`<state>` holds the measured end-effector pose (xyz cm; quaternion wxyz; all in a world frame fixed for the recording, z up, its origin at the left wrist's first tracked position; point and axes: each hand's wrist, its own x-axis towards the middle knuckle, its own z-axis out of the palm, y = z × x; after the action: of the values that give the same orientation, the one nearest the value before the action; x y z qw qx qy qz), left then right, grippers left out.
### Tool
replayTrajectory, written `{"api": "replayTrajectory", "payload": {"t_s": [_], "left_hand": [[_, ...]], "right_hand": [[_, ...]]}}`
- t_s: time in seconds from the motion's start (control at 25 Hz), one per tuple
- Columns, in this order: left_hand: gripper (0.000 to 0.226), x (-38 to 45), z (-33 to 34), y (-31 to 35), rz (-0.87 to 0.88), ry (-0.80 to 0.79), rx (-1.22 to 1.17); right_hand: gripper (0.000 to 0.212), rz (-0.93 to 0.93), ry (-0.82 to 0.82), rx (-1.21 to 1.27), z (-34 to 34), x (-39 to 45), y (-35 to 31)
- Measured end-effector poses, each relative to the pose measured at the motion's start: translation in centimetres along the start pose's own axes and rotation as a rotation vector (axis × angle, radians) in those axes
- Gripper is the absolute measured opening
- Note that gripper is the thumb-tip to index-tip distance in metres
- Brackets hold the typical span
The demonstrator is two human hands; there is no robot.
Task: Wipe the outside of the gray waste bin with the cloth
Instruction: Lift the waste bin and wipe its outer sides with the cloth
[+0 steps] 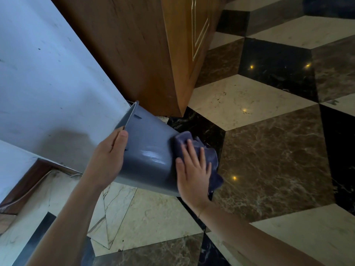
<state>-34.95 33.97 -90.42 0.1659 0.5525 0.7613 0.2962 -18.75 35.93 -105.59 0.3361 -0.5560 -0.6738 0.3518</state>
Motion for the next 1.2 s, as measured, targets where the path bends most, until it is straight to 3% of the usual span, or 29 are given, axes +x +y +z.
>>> {"api": "replayTrajectory", "payload": {"t_s": [0.16,0.28,0.36,0.6,0.76,0.92,1.04,1.08,1.2], "left_hand": [[0.031,0.3,0.0,-0.2,0.034,-0.034,-0.042],[0.028,0.1,-0.3,-0.7,0.057,-0.058,-0.064],[0.03,-0.2,-0.9,-1.4,0.043,-0.056,-0.089],[0.036,-1.8,-3.3,-3.8,-0.067,-0.103,-0.08],[0.036,0.1,-5.9,-4.8,-0.396,-0.059,-0.084],[0.075,4.5,-6.7,-2.3,-0.667,-0.031,-0.057],[0.06,7.4,-5.8,-1.3,-0.759,-0.072,-0.253],[0.052,8.2,-5.3,-1.2,-0.747,-0.084,-0.167],[0.023,9.3,-4.1,-0.5,-0.626,-0.141,0.396]], "right_hand": [[0.046,-0.254,0.015,0.049,1.1,-0.2,-5.8],[0.051,-0.382,0.033,-0.047,1.1,0.8,-6.6],[0.054,-0.36,0.034,-0.096,1.0,1.8,-5.9],[0.055,-0.041,0.02,-0.126,0.7,3.3,-0.8],[0.052,-0.085,0.095,-0.173,1.3,2.0,-0.2],[0.05,-0.233,0.097,-0.228,2.6,-0.2,-1.2],[0.05,-0.224,0.11,-0.241,2.8,-0.6,-0.8],[0.05,-0.234,0.113,-0.252,2.7,-0.8,-0.6],[0.049,-0.292,0.133,-0.259,2.6,-1.3,-0.3]]}}
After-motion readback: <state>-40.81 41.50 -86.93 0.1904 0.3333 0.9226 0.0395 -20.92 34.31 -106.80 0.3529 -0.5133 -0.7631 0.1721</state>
